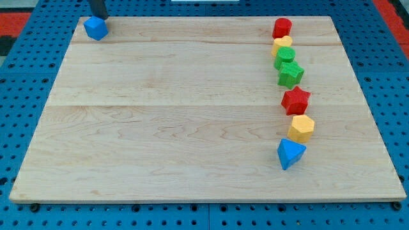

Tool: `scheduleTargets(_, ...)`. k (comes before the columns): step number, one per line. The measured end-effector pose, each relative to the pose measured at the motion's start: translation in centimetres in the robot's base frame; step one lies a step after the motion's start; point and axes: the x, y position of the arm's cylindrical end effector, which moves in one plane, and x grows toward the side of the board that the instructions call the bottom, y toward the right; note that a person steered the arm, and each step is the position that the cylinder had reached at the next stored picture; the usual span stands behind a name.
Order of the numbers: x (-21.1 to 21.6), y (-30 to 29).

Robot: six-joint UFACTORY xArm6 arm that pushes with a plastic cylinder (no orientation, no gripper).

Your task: Push the blue cube slightly downwards

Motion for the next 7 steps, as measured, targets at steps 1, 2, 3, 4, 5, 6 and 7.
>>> scheduleTargets(1, 0.2, 0.4)
scheduleTargets(2, 1.4, 1.3)
scheduleTargets(3, 3.5, -0.2)
scheduleTargets(4, 4.3, -0.5)
scheduleTargets(5, 4.9, -0.5)
scheduleTargets(6, 4.9, -0.5)
scheduleTargets(7, 3.0, -0.5)
